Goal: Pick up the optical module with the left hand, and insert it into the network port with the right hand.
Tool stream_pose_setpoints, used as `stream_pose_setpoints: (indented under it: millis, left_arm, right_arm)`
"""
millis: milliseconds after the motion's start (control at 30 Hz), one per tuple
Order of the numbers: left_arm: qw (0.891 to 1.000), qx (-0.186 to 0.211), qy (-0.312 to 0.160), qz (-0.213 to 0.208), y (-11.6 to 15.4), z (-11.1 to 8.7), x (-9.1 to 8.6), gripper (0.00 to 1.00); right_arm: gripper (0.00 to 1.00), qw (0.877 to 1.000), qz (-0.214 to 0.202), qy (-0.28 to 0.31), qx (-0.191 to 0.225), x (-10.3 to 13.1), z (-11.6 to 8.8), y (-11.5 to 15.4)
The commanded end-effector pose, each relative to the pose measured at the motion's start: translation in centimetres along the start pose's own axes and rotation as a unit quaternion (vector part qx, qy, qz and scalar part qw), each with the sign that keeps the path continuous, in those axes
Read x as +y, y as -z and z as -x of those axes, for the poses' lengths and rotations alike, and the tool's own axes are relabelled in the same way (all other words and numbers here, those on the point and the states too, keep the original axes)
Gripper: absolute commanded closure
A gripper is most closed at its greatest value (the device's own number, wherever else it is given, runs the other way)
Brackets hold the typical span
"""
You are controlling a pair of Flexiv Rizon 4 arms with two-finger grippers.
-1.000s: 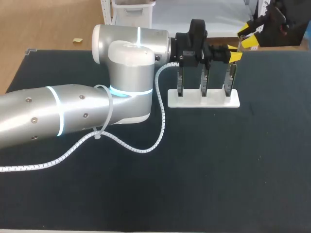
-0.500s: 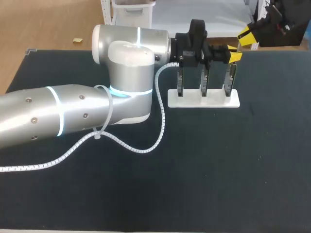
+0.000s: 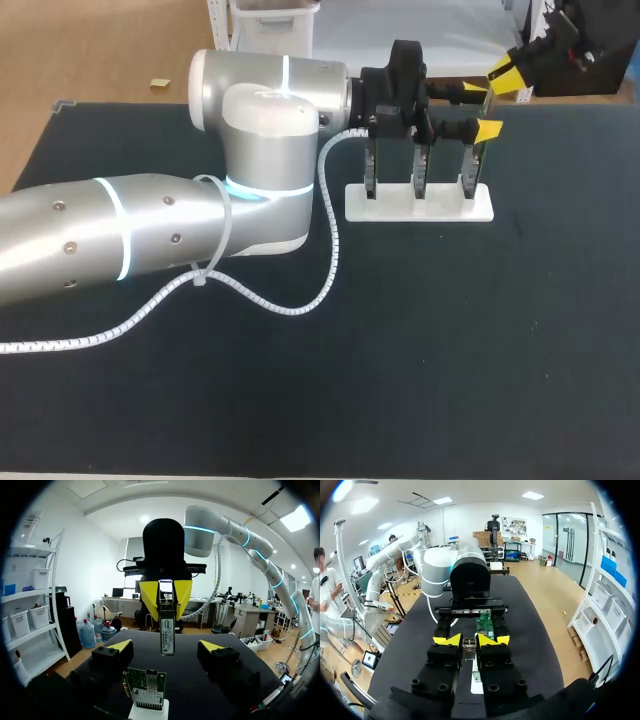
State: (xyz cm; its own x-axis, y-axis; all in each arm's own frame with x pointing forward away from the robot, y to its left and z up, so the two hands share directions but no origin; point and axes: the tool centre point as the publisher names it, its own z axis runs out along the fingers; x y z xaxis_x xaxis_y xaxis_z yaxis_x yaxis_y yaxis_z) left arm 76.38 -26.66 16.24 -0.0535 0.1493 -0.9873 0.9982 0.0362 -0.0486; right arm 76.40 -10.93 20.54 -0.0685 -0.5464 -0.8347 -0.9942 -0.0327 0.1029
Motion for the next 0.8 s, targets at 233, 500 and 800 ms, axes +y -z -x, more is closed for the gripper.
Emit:
stream_pose_setpoints:
  millis: [233, 500, 800]
  left_arm:
    - [0.999, 0.041, 0.004, 0.006, 1.1, -0.4, -0.7, 0.0]
    - [0.995, 0.093, -0.024, 0.007, 1.8, -1.0, -0.8, 0.0]
    - [0.988, 0.147, -0.036, 0.0, 2.6, -2.0, -0.5, 0.0]
  right_arm:
    - [1.0, 1.0, -0.006, 0.0, 0.0, 0.0, 0.1, 0.0]
    - [1.0, 1.0, -0.011, -0.002, -0.002, 0.1, 0.0, 0.1]
    - [1.0, 1.0, -0.016, -0.002, -0.004, 0.2, -0.1, 0.2]
